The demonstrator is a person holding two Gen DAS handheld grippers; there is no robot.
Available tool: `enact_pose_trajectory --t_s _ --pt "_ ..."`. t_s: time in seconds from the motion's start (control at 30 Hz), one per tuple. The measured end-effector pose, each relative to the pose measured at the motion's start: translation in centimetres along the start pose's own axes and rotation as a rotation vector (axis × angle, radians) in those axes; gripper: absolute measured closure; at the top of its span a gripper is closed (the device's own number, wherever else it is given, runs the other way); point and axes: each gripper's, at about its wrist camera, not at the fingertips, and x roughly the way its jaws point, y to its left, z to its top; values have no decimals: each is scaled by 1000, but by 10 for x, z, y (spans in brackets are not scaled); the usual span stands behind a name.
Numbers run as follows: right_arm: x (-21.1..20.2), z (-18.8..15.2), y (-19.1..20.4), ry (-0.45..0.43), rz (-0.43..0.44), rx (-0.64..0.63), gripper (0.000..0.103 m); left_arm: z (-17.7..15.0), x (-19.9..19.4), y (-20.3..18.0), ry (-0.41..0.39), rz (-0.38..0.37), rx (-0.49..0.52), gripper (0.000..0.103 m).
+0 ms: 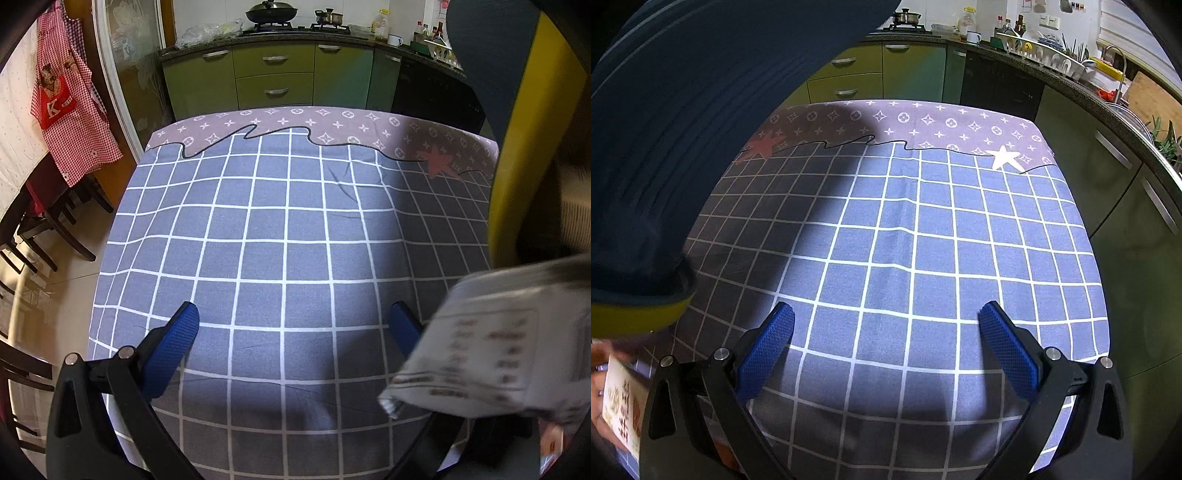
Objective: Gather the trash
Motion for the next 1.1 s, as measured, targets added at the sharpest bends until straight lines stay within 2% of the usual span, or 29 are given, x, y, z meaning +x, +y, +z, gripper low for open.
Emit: enact_pose_trajectory --t_s 1.1 --pt "0 0 1 0 3 2 3 0 0 -1 0 0 0 5"
